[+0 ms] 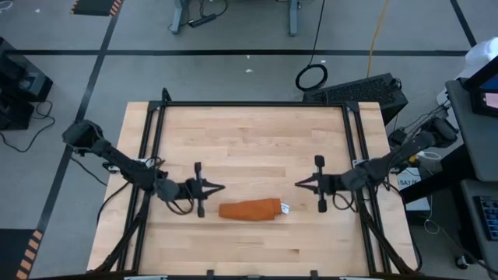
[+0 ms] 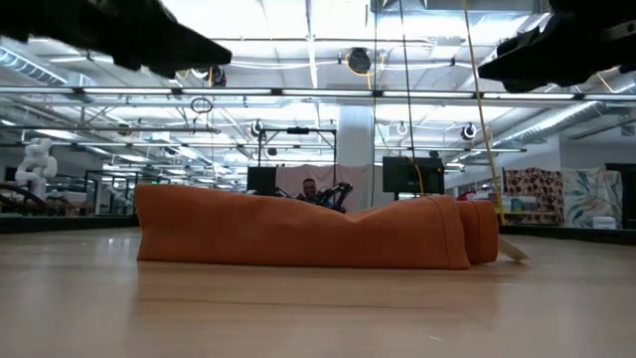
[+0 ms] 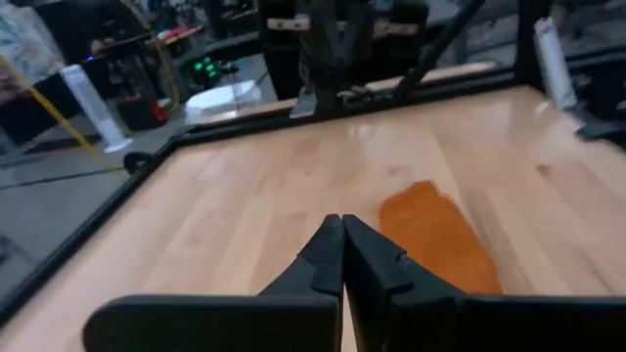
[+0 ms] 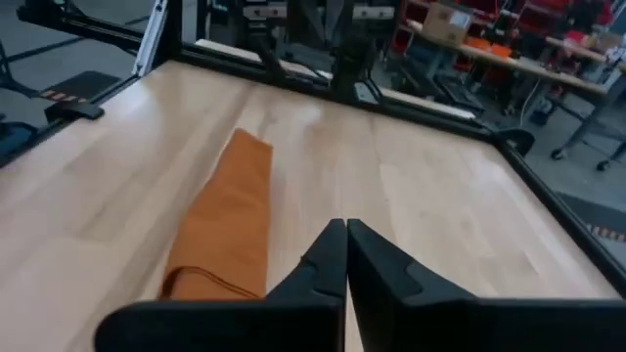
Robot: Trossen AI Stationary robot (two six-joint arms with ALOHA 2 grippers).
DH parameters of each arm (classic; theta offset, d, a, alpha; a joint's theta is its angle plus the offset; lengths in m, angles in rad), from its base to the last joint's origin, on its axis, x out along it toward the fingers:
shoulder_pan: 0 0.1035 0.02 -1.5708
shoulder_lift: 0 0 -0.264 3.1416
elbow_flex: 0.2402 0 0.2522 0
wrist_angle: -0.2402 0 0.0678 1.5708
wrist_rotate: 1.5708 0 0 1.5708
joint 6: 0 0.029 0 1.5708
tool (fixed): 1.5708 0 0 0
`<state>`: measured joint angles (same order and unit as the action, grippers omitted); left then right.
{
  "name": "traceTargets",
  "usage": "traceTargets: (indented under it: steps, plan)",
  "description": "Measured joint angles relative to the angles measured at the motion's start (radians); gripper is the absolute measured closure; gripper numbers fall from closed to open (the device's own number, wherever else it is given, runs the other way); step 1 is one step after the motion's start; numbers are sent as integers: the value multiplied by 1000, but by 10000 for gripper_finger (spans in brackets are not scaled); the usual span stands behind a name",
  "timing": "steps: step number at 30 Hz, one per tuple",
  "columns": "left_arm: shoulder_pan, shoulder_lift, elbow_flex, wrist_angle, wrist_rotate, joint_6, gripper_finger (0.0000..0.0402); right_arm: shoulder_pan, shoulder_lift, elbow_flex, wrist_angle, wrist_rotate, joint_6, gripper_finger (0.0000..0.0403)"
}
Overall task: Roll towel
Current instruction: Return to Home Position
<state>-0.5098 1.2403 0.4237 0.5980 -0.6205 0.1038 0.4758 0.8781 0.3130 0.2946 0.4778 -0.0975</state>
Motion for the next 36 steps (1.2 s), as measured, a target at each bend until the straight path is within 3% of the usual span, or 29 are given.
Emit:
traceTargets:
  steps: [3,8,11,16,25,30,36]
  plan:
    - [52,-23,-80,94,98,-11,396,-52,-38,-32,41,-66,-42,400]
    - [140,-42,-168,190,149,-12,396,-147,-59,-79,110,-187,-105,402]
    - [206,-50,-200,232,235,-17,396,-210,-59,-112,173,-255,-126,402]
    - [303,-50,-231,264,367,-20,396,-292,-73,-166,199,-302,-104,402]
    - [342,-72,-310,327,392,-45,396,-373,-110,-301,380,-352,-86,403]
    - [342,-157,-406,409,359,-54,396,-423,-138,-299,356,-363,-68,403]
    - [342,-250,-417,324,329,-59,396,-479,-178,-299,332,-402,-80,403]
